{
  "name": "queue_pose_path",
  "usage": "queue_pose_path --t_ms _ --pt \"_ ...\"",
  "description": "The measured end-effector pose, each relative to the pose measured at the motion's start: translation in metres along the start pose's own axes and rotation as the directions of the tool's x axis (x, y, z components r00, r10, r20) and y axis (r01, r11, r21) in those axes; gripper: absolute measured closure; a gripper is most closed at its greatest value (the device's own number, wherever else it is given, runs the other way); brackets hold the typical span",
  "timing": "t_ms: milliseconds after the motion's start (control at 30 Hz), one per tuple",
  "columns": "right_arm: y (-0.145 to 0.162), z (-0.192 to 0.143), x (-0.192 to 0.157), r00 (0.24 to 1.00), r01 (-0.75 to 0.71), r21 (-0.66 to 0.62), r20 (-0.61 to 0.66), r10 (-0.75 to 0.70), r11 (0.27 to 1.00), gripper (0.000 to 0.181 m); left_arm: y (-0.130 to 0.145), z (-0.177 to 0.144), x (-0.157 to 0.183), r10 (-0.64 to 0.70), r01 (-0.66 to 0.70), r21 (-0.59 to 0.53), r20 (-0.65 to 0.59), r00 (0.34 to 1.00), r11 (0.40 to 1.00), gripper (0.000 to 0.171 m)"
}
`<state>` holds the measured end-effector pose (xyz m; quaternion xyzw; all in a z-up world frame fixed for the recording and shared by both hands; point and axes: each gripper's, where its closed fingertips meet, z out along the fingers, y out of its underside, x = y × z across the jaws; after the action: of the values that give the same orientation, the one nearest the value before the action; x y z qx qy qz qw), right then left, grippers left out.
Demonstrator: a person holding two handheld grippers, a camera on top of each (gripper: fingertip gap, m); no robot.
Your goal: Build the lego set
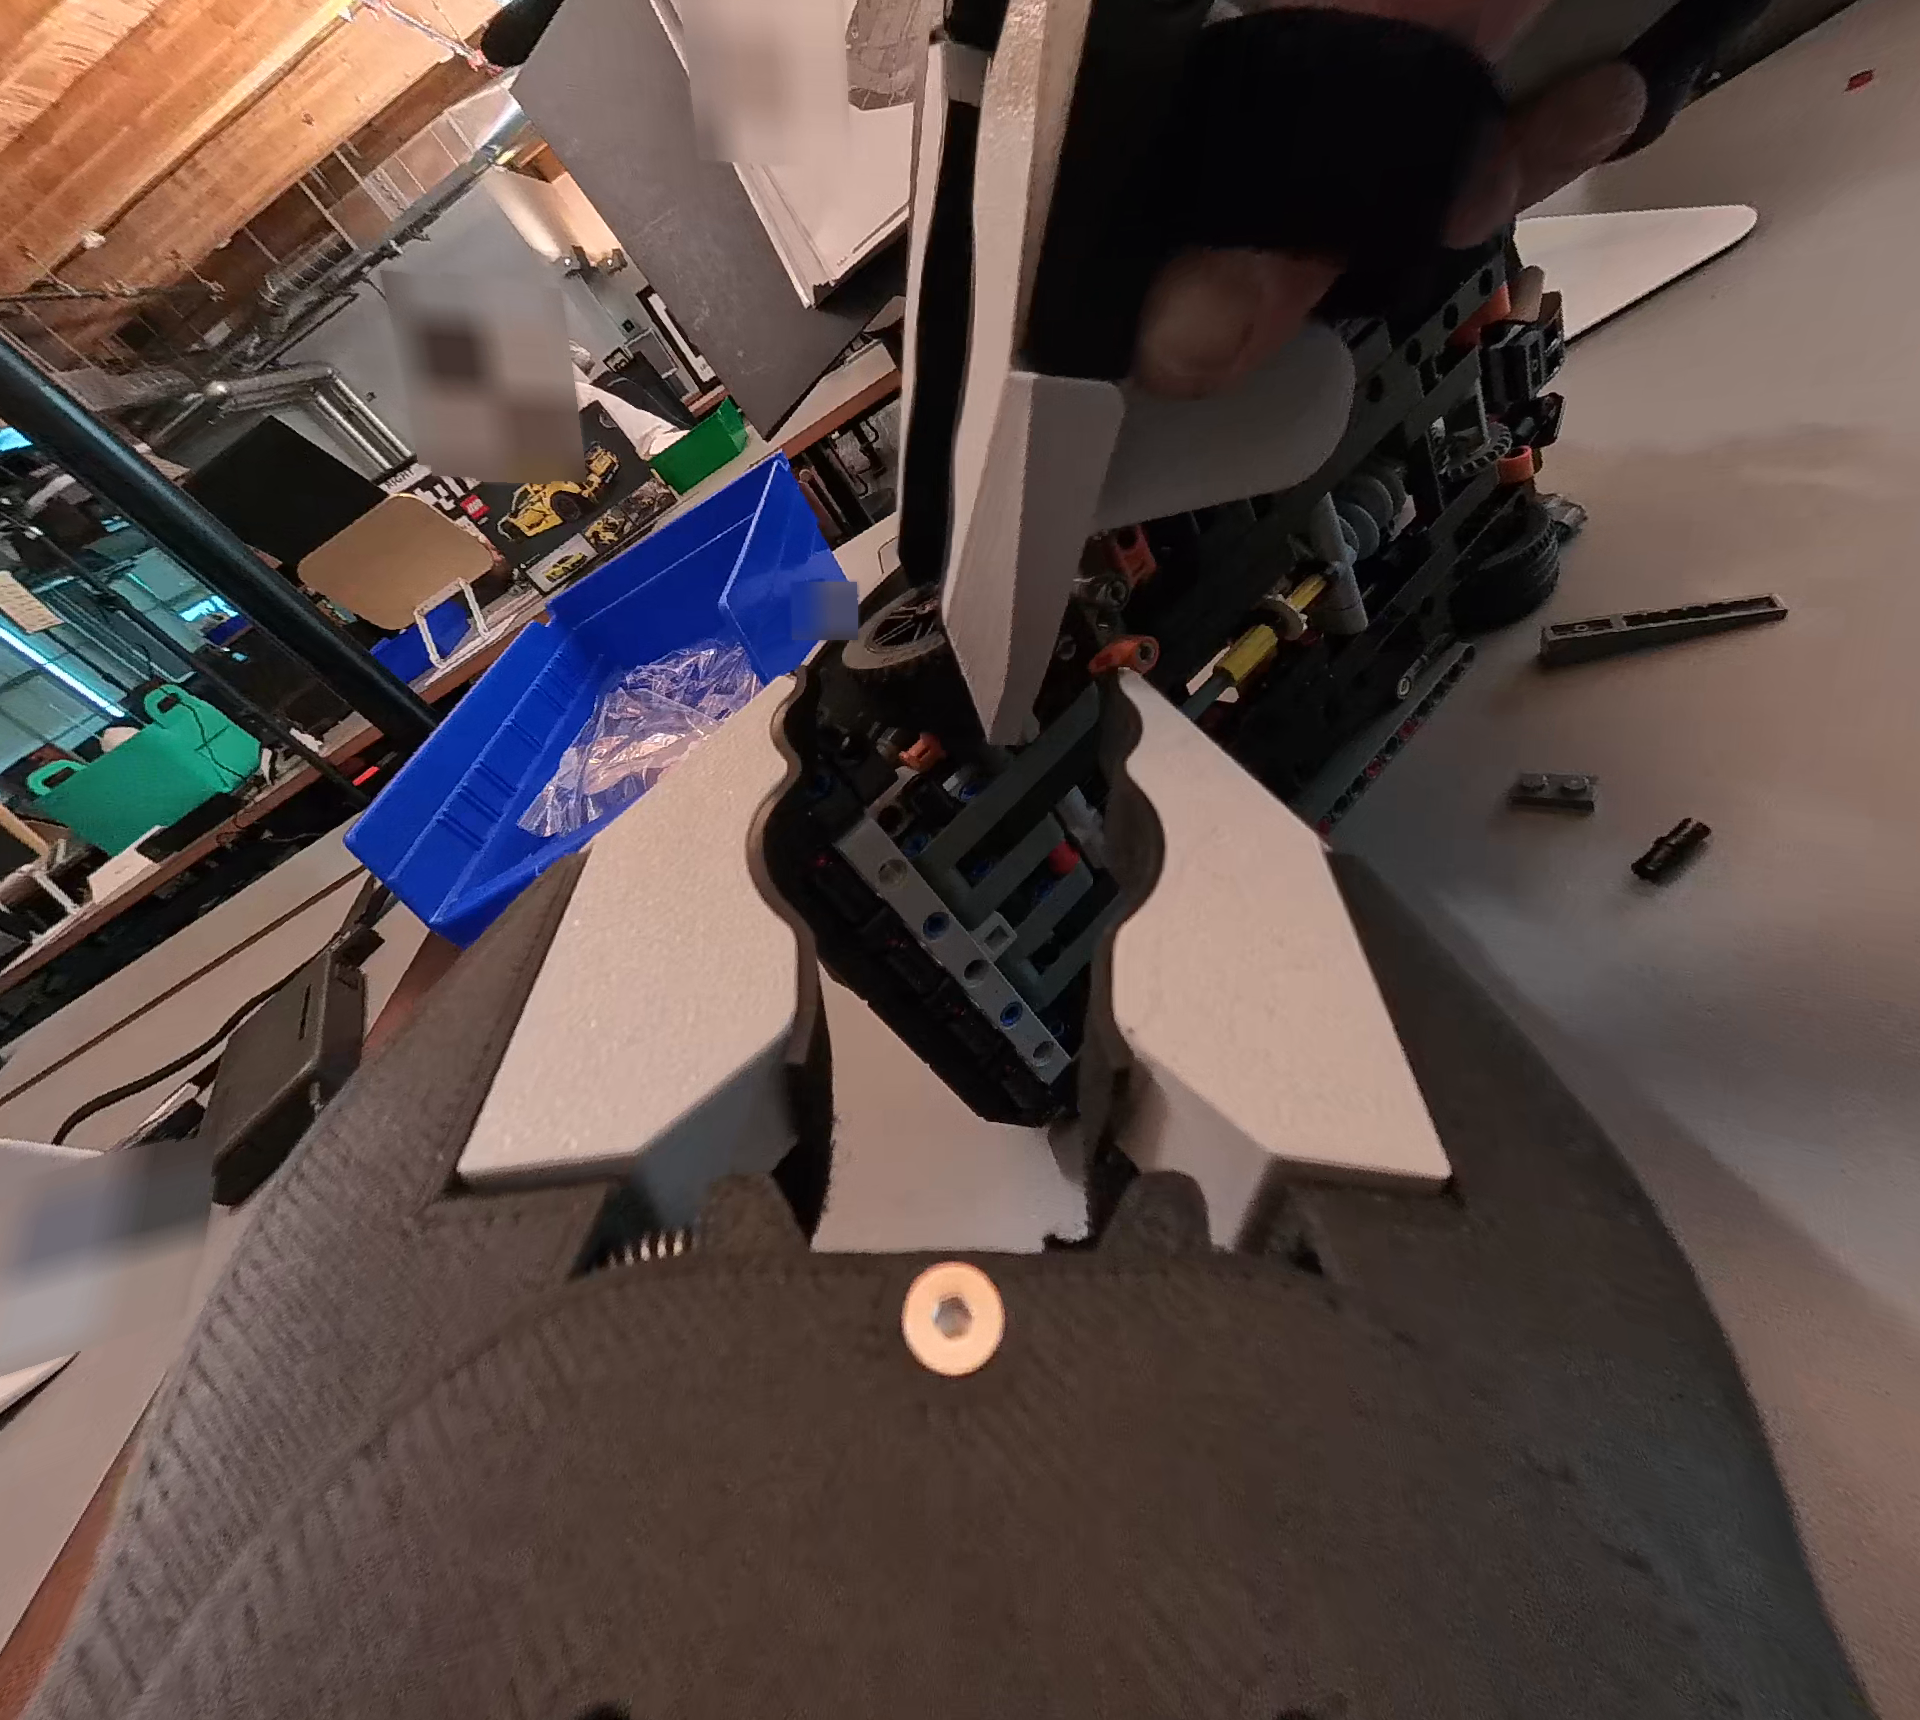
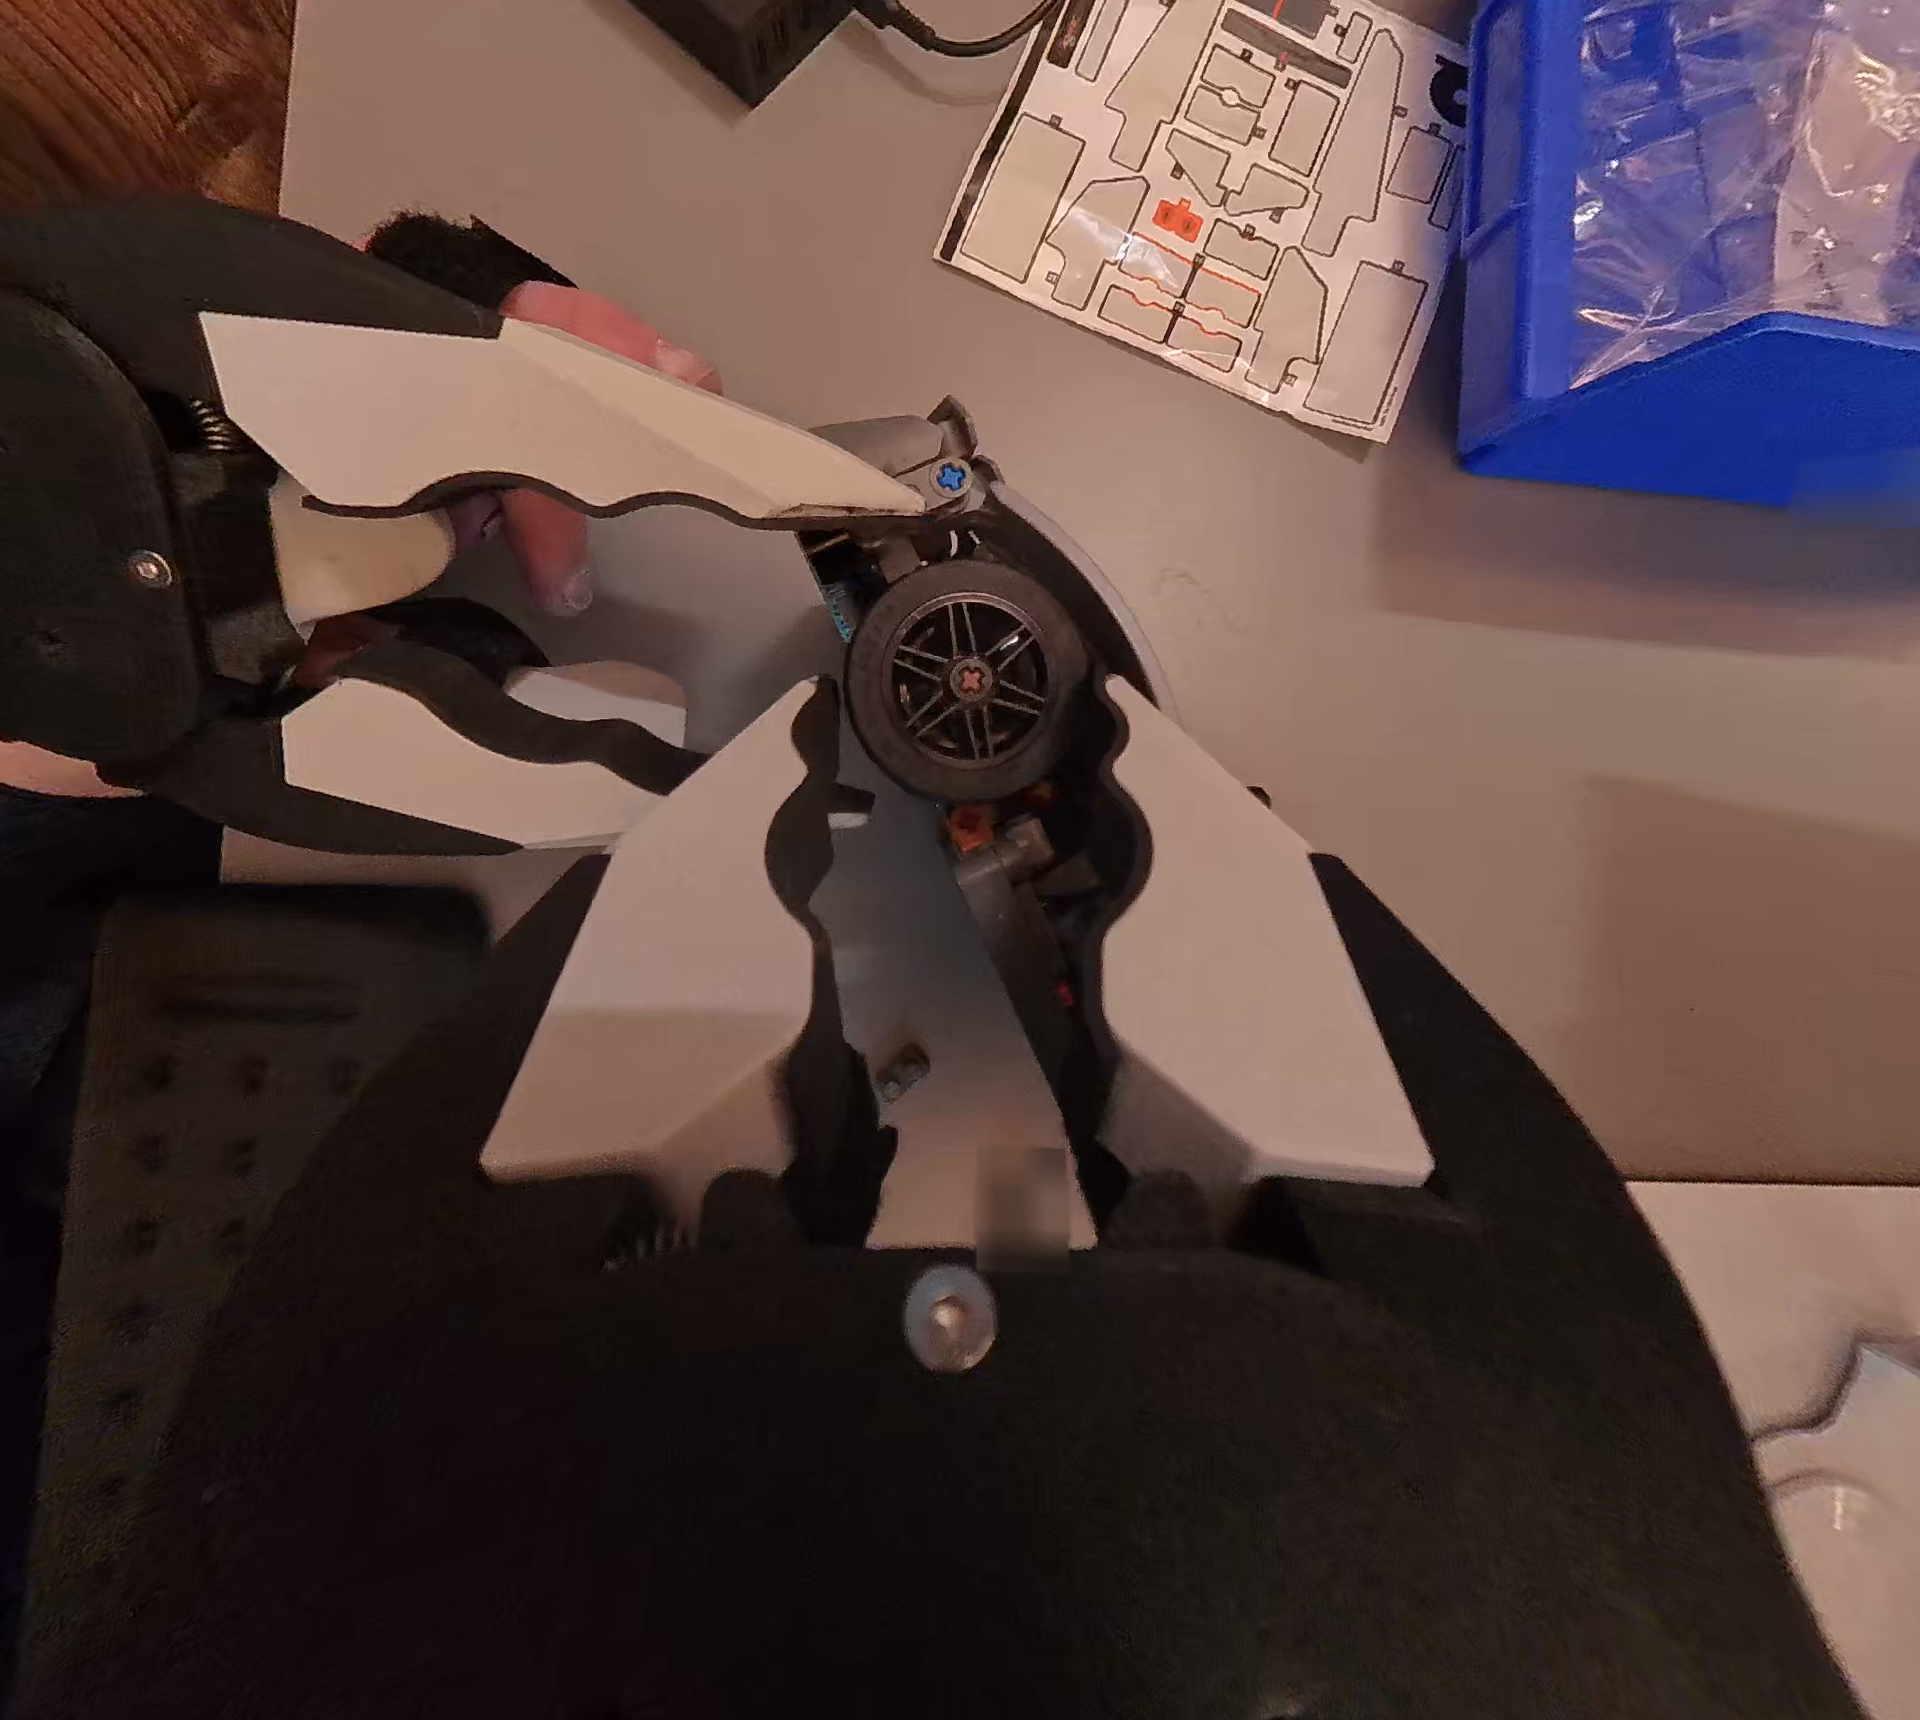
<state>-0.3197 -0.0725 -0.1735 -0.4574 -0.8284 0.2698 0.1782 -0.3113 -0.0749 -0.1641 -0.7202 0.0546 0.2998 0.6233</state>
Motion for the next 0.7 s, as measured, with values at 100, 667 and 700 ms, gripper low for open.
queue_pose_path --t_ms 100,667,700 --pt "-0.0015 -0.0003 0.0007 1.0 -0.012 0.01 0.004 0.012 1.0 0.138 0.0 0.0 -0.0004 0.006 -0.006 0.0 0.005 1.0 1.0 0.121" --pt "-0.0028 -0.0011 0.0014 0.999 0.027 0.062 -0.039 -0.025 0.998 0.14 0.0007 0.0009 -0.0027 -0.001 0.001 -0.006 0.02 1.0 1.0 0.128" --pt "-0.003 -0.0019 0.0013 0.999 0.025 0.068 -0.04 -0.023 0.997 0.139 0.001 0.0008 -0.0032 0.004 -0.003 -0.009 0.025 1.0 1.0 0.129"
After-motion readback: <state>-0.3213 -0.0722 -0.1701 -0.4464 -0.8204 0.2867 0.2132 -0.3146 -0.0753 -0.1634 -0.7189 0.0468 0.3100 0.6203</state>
